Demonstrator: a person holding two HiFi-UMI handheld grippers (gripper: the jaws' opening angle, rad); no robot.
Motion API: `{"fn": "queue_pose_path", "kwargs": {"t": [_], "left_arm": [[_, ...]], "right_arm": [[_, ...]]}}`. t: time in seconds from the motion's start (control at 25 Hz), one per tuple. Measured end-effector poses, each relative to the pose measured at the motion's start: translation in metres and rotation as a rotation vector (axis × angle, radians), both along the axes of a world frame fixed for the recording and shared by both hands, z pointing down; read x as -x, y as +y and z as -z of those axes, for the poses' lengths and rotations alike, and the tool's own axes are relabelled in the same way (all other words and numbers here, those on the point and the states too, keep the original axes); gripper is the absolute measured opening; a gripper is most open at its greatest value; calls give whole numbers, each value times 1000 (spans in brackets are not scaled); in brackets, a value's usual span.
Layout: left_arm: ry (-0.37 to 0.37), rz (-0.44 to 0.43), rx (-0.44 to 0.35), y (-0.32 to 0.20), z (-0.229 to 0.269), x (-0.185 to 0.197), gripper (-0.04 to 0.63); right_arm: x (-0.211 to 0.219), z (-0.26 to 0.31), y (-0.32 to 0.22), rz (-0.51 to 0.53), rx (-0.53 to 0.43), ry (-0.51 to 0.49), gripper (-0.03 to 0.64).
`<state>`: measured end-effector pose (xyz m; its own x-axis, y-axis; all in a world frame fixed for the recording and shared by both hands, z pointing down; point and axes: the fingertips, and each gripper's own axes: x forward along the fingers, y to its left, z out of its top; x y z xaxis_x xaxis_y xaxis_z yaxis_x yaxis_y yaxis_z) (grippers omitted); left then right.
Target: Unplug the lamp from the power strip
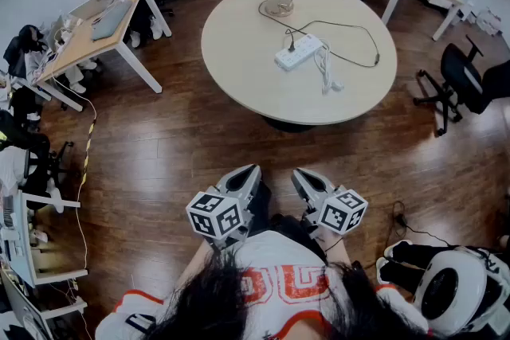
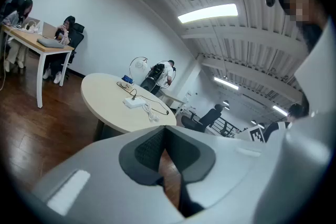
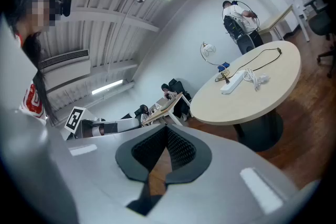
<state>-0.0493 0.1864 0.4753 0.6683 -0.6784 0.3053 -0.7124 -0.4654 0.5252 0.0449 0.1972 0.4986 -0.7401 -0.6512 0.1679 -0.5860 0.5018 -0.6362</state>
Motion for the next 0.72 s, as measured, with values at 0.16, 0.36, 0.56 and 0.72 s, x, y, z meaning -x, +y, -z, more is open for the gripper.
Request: {"fn": "queue_pose_path", "kwargs": {"t": [0.16,0.36,0.56,0.72], "left_arm": [[-6,-14,1,-13,-5,0,0],[4,-33,10,-41,-8,-5,0],[12,-49,16,-86,-7,-3,0],[0,-74,8,-128,-2,4,0]], "right_arm": [[0,-2,-13,-17,12,3,0],[-9,-9,-35,-39,21,15,2],[-9,-10,-76,-63,40,43,2],[-3,-3,-120,-90,31,50,2]]}}
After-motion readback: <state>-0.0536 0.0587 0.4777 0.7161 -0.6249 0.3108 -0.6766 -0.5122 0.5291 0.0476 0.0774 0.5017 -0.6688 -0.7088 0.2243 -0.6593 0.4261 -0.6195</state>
